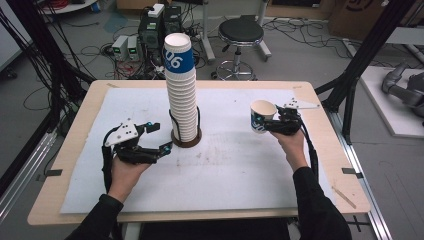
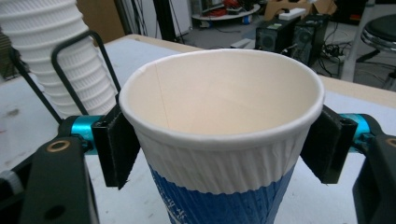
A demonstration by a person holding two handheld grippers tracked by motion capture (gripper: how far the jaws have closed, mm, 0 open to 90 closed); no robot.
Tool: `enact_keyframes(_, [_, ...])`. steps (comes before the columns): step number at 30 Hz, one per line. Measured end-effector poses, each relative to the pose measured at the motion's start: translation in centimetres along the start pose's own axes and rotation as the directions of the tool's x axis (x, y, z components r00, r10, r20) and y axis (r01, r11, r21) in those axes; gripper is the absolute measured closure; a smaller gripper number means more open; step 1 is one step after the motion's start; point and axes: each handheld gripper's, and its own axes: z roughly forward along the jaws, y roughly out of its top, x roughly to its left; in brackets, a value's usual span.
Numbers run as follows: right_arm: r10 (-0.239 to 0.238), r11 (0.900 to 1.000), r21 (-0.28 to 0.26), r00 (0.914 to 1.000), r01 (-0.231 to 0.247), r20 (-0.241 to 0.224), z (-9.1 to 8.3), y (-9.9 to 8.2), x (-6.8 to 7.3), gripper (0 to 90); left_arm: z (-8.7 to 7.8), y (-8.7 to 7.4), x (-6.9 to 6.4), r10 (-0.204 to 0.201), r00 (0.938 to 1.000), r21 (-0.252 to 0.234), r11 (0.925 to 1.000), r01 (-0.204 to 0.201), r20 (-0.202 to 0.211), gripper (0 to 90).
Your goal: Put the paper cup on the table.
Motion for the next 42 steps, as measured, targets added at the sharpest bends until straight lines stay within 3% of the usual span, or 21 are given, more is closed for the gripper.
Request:
enact_keyframes(16, [0.046, 0.9989, -0.011, 0.9974, -0.045, 0.055, 0.8, -1.0, -1.2, 23.5, -0.1, -0.1, 0.1, -0.003, 1.0, -0.005, 1.0, 0.003, 0.004, 19.0])
enact_keyframes(19, [0.025, 0.9995, 0.016, 0.9971, -0.026, 0.072, 1.3, -1.2, -1.2, 23.5, -0.2, 0.0, 0.0, 0.004, 1.0, -0.007, 1.0, -0.004, 0.001, 18.9])
enact_keyframes(24, [0.053, 0.9983, 0.022, 0.9965, -0.054, 0.064, 2.0, -1.8, -1.4, 23.5, -0.2, -0.1, 0.1, -0.004, 1.0, -0.002, 1.0, 0.004, 0.001, 19.0])
enact_keyframes(28, [0.025, 0.9986, 0.044, 0.997, -0.029, 0.073, 2.5, -2.0, -1.3, 23.2, -0.1, -0.1, 0.0, -0.002, 1.0, -0.008, 1.0, 0.002, 0.003, 19.0])
enact_keyframes(42, [0.011, 0.9976, 0.067, 0.9963, -0.017, 0.085, 2.6, -2.7, -1.5, 21.6, 0.2, -0.2, -0.1, 0.0, 1.0, 0.006, 1.0, 0.0, 0.007, 19.0])
